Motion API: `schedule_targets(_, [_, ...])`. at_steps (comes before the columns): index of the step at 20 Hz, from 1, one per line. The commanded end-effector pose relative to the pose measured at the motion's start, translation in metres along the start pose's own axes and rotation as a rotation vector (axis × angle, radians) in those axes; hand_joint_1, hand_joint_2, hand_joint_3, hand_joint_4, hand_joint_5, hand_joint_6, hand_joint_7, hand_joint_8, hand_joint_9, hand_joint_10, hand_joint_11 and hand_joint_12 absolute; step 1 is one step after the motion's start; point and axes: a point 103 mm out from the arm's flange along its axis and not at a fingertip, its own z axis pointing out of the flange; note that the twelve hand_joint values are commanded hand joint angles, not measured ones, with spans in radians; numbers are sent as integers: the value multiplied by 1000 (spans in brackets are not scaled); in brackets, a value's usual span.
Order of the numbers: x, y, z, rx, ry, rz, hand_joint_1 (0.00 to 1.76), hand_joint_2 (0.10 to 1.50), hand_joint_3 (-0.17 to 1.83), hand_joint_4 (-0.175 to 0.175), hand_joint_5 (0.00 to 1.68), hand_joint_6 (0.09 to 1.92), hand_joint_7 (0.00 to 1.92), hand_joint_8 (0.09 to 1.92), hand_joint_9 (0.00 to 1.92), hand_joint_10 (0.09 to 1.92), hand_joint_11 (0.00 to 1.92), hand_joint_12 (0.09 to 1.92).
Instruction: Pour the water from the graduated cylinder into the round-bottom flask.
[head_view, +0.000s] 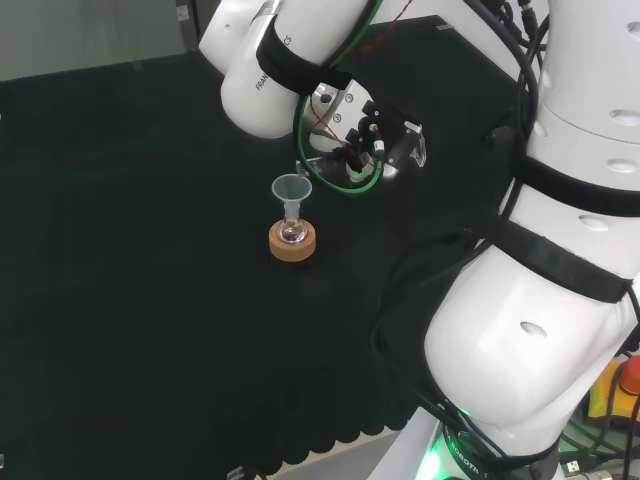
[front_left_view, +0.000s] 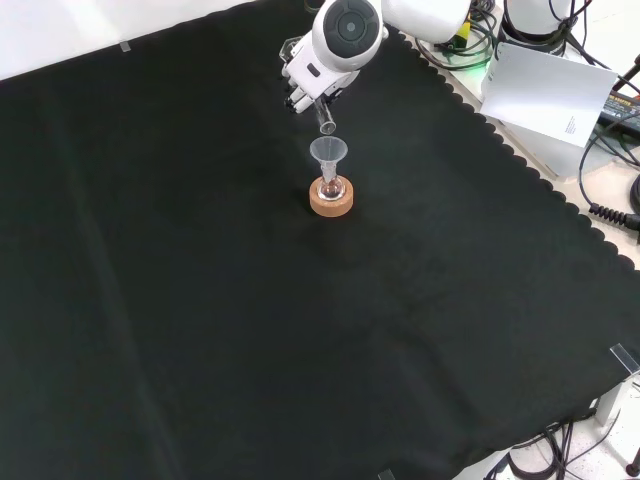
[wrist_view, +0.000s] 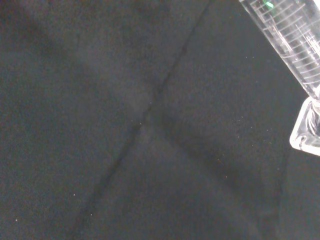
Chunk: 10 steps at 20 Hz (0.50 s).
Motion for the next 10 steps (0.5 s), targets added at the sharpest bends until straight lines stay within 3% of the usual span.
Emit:
schedule_targets(1, [1, 0, -1, 0, 0, -3, 1138, 1254, -175, -175, 891, 1175, 1468, 239, 1640, 87, 1346, 640])
schedule_targets(10, [12, 5, -8, -10, 45, -9, 1138, 1254, -175, -175, 891, 1175, 1468, 238, 1640, 87, 1344, 641])
